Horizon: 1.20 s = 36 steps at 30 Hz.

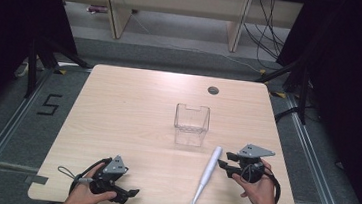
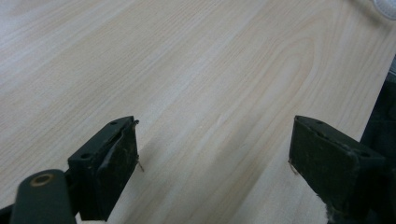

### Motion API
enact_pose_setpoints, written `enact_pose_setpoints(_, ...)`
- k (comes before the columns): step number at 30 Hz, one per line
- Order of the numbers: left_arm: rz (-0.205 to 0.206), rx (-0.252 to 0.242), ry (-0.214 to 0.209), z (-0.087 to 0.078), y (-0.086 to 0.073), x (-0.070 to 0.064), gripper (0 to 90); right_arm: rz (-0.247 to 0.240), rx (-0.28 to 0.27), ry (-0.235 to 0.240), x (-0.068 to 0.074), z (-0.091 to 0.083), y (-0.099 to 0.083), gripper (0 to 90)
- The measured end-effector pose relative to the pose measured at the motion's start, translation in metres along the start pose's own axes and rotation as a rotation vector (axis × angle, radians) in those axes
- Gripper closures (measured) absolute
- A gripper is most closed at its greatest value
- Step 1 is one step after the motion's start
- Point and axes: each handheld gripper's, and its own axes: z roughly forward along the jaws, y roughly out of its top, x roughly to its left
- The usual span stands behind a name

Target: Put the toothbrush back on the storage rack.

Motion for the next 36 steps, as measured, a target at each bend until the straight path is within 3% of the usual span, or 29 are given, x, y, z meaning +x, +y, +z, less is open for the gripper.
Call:
enact_pose_setpoints(3, 0.026, 0.012, 0.010, -0.001, 0.001, 0.002, 14.9, -0.021, 0.010, 0.000, -0.001, 0.006, 0.003, 66.3)
enact_pose_setpoints(13, 0.019, 0.005, 0.005, -0.002, 0.001, 0.001, 14.9, -0.064, 0.043, 0.015, 0.002, 0.033, 0.020, 85.8)
enact_pose_setpoints(15, 0.019, 0.005, 0.005, -0.002, 0.001, 0.001, 14.9, -0.029, 0.060, 0.022, 0.003, 0.036, 0.022, 87.5)
enact_pose_setpoints(16, 0.018, 0.005, 0.004, -0.002, 0.000, 0.001, 14.9, -0.066, 0.049, 0.020, 0.000, 0.040, 0.023, 88.4)
enact_pose_setpoints(23, 0.018, 0.004, 0.005, -0.002, 0.001, 0.001, 14.9, -0.037, 0.078, 0.013, -0.002, 0.050, 0.024, 89.9)
enact_pose_setpoints(25, 0.016, 0.004, 0.001, -0.001, 0.001, 0.001, 14.9, -0.060, 0.077, 0.014, -0.005, 0.052, 0.026, 90.0)
enact_pose_setpoints(26, 0.019, 0.010, -0.001, -0.002, 0.000, 0.001, 14.9, -0.040, 0.086, 0.016, -0.004, 0.052, 0.027, 89.9)
enact_pose_setpoints(28, 0.014, 0.009, 0.000, -0.001, 0.000, 0.001, 14.9, -0.073, 0.077, 0.016, -0.007, 0.056, 0.028, 90.0)
enact_pose_setpoints(29, 0.015, 0.009, -0.002, -0.002, 0.000, 0.001, 14.9, -0.045, 0.094, 0.014, -0.005, 0.056, 0.029, 90.0)
enact_pose_setpoints(30, 0.021, 0.010, 0.000, -0.002, 0.000, 0.001, 14.9, -0.048, 0.070, 0.011, -0.005, 0.060, 0.028, 90.0)
enact_pose_setpoints(32, 0.019, 0.004, 0.005, -0.002, 0.001, 0.001, 14.9, -0.057, 0.114, 0.024, -0.006, 0.062, 0.030, 90.0)
enact_pose_setpoints(34, 0.022, 0.003, 0.006, -0.002, 0.001, 0.001, 14.9, -0.055, 0.096, 0.011, -0.005, 0.066, 0.029, 90.0)
enact_pose_setpoints(36, 0.021, 0.004, 0.005, -0.002, 0.001, 0.001, 14.9, -0.052, 0.121, 0.015, -0.007, 0.066, 0.030, 90.0)
